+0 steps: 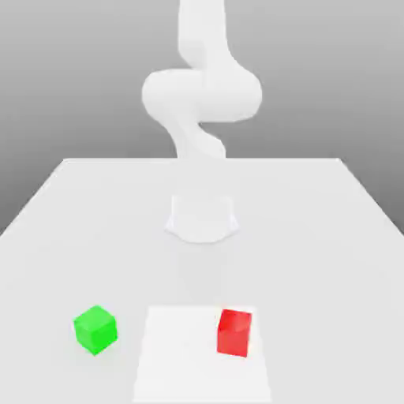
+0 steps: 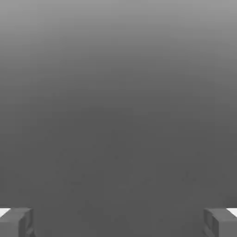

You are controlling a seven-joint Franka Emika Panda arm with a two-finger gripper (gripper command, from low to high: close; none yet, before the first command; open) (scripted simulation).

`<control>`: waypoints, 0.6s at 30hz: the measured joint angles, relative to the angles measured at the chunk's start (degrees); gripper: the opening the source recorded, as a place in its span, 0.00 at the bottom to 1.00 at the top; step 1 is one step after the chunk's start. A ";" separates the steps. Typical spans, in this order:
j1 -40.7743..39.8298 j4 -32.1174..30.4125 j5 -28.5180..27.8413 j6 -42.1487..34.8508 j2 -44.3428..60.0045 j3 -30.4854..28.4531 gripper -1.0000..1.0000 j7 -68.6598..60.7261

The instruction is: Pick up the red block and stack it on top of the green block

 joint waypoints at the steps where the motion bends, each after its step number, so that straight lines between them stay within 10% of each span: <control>1: 0.28 -1.25 0.72 1.35 2.42 0.01 0.50 0.47; 18: 2.53 -20.22 1.25 21.71 38.07 4.66 0.50 15.00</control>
